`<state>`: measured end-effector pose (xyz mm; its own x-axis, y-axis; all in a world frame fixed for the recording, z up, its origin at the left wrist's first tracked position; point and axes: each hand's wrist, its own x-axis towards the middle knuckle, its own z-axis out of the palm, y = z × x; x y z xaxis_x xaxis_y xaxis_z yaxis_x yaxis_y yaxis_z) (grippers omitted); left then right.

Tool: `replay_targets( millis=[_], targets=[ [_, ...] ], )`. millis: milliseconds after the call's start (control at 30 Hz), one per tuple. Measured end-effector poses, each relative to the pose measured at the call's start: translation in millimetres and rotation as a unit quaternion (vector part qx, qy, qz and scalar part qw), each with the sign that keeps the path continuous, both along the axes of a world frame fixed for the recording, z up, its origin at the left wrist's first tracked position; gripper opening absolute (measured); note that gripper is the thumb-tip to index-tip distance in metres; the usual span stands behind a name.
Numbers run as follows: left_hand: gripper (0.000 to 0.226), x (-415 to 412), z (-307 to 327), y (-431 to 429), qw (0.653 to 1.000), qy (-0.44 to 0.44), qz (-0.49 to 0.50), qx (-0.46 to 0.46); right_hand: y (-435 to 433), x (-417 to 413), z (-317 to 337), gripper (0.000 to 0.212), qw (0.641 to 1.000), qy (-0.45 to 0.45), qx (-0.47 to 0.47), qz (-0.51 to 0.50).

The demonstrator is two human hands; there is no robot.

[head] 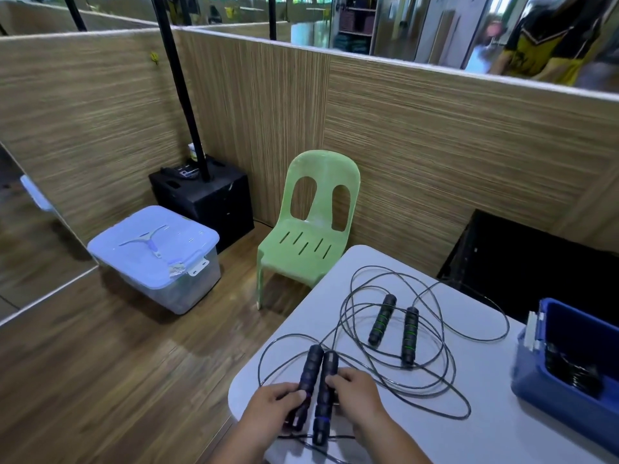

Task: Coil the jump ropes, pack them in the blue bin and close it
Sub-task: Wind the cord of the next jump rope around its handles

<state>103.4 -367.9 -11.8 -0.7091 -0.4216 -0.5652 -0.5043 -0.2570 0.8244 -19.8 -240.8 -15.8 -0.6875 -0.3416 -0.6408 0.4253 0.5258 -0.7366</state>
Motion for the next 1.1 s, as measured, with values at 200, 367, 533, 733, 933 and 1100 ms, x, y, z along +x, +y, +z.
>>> replay_targets(
  millis=[200,367,533,733,933,1100],
  targets=[
    [0.017,8.3,8.1,19.0,0.994,0.042,0.052,0.090,1.2,6.7,17.4,0.020,0.996,-0.033,-0.063,-0.054],
    [0.020,12.0,7.4,31.0,0.996,0.057,0.030,0.054,-0.8,14.1,22.4,0.021,0.995,-0.027,-0.063,-0.078],
    [0.036,9.9,9.8,55.7,0.983,0.072,0.017,-0.169,-7.8,20.7,34.2,0.037,0.976,-0.096,-0.086,-0.175],
    [0.057,0.6,-15.4,72.9,0.892,0.086,-0.105,-0.431,1.3,18.4,53.1,0.067,0.938,-0.179,-0.154,-0.254],
    [0.040,-15.3,0.0,95.9,0.801,0.246,-0.102,-0.536,38.4,8.9,74.4,0.068,0.885,-0.200,-0.264,-0.326],
    [0.036,-19.7,18.0,128.8,0.804,0.306,-0.138,-0.490,87.8,2.7,97.0,0.051,0.858,-0.189,-0.336,-0.339]
  ],
)
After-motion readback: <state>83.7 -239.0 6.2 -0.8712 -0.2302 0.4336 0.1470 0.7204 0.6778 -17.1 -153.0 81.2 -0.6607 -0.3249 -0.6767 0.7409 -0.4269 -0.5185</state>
